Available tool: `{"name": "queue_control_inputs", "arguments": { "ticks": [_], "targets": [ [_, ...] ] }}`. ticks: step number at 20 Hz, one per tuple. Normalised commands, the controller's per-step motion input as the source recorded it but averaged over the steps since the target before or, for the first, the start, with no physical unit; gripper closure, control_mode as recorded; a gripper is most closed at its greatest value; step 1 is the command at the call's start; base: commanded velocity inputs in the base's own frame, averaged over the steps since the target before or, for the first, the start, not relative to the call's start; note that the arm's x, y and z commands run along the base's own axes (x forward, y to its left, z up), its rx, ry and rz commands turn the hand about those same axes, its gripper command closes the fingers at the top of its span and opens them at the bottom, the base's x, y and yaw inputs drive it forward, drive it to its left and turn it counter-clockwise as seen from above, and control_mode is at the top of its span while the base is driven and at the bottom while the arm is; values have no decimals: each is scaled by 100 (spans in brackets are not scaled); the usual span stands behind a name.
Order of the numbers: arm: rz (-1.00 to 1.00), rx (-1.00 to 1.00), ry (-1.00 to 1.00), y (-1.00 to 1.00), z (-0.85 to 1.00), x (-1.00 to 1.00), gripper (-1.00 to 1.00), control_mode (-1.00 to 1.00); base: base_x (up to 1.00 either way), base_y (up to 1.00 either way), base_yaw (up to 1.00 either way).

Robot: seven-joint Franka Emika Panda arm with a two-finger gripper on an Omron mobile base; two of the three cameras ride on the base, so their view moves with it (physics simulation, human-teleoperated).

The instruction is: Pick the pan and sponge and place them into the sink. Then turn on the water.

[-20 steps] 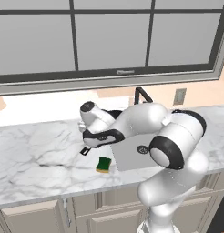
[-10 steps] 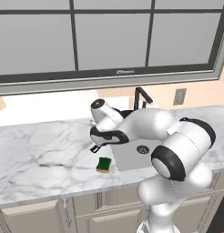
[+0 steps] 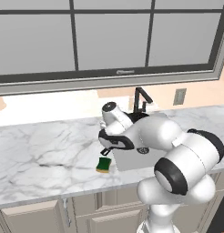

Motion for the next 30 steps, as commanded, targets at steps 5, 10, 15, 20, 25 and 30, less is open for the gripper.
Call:
{"name": "queue_control_inputs", "arguments": {
  "ticks": [5,10,15,20,25,30],
  "targets": [
    [0,0,0,-37,-14,0,100,-100,0,0,0],
    [0,0,0,-37,-6,-4,100,-100,0,0,0],
    [0,0,0,-38,-20,0,100,-100,0,0,0],
    [0,0,0,-31,-32,0,100,-100,0,0,0],
    [0,0,0,-33,-31,7,100,-100,0,0,0],
    [0,0,0,-33,-16,20,100,-100,0,0,0]
  ]
}}
